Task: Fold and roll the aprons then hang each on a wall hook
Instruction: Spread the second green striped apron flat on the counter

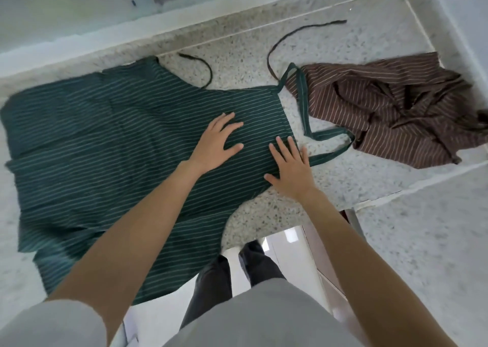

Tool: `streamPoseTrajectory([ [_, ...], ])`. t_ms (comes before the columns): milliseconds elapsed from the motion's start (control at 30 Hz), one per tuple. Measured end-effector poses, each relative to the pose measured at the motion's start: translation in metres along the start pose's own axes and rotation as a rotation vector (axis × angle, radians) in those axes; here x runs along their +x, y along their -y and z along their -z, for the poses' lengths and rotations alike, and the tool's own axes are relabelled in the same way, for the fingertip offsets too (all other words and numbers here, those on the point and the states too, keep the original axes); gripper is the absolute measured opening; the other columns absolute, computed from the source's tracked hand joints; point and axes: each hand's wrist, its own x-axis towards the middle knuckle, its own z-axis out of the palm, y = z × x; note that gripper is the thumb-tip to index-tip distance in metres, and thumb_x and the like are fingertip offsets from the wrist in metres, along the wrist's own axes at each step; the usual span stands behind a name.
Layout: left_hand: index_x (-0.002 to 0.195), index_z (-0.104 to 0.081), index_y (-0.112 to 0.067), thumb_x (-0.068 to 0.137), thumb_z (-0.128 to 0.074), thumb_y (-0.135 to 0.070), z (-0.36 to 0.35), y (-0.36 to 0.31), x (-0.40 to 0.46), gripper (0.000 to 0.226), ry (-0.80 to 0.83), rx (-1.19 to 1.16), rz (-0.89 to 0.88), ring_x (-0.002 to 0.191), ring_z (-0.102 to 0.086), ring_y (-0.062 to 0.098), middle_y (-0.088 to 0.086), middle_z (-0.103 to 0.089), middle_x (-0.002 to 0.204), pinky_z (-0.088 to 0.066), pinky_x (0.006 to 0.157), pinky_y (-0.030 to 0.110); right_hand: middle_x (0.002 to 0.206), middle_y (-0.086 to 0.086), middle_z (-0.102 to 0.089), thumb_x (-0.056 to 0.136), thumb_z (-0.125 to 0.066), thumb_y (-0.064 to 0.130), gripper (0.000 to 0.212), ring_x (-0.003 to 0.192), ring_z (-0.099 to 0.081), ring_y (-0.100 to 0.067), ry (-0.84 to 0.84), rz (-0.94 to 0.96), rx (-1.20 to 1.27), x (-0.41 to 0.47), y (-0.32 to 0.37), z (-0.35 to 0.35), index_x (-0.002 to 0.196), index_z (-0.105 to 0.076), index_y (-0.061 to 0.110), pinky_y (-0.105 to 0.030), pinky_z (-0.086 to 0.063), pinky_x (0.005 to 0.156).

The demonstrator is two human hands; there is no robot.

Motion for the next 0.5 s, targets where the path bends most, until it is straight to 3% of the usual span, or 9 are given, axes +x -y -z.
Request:
streamPoseTrajectory([
  [100, 0.133, -0.047, -0.023, 0.094, -0.051, -0.037, 0.022, 0.005, -0.045, 0.042, -0.148, -0.159, 0.122, 0.131, -0.035, 0.014, -0.002, -0.043, 0.141, -0.027, 0.109, 0.029, 0.151, -0.014, -0.030, 0.088, -0.059, 0.031, 0.059, 0.141, -0.021, -0.036, -0.174, 0.120, 0.103, 0.001, 0.026, 0.009, 0.142, -0.039, 0.015, -0.054, -0.018, 0.113],
  [200, 0.125, -0.054, -0.023, 0.094, -0.053, -0.033, 0.036, 0.027, -0.117, 0.033, -0.295, -0.219, 0.299, 0.111, -0.053, 0.006, -0.007, -0.058, 0.122, -0.040, 0.096, 0.023, 0.115, -0.015, -0.059, 0.083, -0.064, 0.018, 0.034, 0.109, -0.053, -0.035, -0.300, 0.353, 0.249, -0.005, 0.073, 0.007, 0.116, -0.062, 0.009, -0.049, -0.047, 0.090],
  [300, 0.115, -0.058, -0.022, 0.092, -0.056, -0.025, 0.037, 0.057, -0.203, 0.023, -0.406, -0.183, 0.434, 0.094, -0.058, 0.006, -0.010, -0.062, 0.104, -0.047, 0.086, 0.026, 0.092, -0.005, -0.064, 0.084, -0.063, 0.012, 0.014, 0.084, -0.060, -0.023, -0.235, 0.581, 0.334, -0.032, 0.133, -0.002, 0.097, -0.066, 0.011, -0.034, -0.052, 0.071],
  [367, 0.105, -0.057, -0.024, 0.090, -0.059, -0.018, 0.031, 0.072, -0.252, 0.016, -0.453, -0.152, 0.469, 0.082, -0.059, 0.011, -0.008, -0.061, 0.090, -0.051, 0.076, 0.029, 0.087, 0.001, -0.064, 0.085, -0.062, 0.011, 0.010, 0.076, -0.062, -0.017, -0.164, 0.681, 0.365, -0.055, 0.167, -0.015, 0.092, -0.068, 0.015, -0.028, -0.052, 0.059],
  [433, 0.098, -0.053, -0.024, 0.088, -0.062, -0.017, 0.024, 0.087, -0.297, 0.015, -0.453, -0.112, 0.486, 0.073, -0.059, 0.016, -0.005, -0.059, 0.082, -0.052, 0.068, 0.032, 0.091, 0.002, -0.065, 0.088, -0.060, 0.015, 0.012, 0.077, -0.063, -0.016, -0.092, 0.737, 0.362, -0.076, 0.202, -0.033, 0.096, -0.069, 0.017, -0.027, -0.053, 0.060],
  [500, 0.097, -0.055, -0.018, 0.084, -0.067, -0.020, 0.015, 0.102, -0.329, 0.017, -0.388, -0.082, 0.476, 0.075, -0.057, 0.015, -0.004, -0.058, 0.084, -0.052, 0.068, 0.038, 0.106, -0.001, -0.063, 0.090, -0.058, 0.027, 0.025, 0.091, -0.061, -0.019, 0.032, 0.726, 0.291, -0.089, 0.227, -0.048, 0.112, -0.064, 0.017, -0.033, -0.053, 0.074],
])
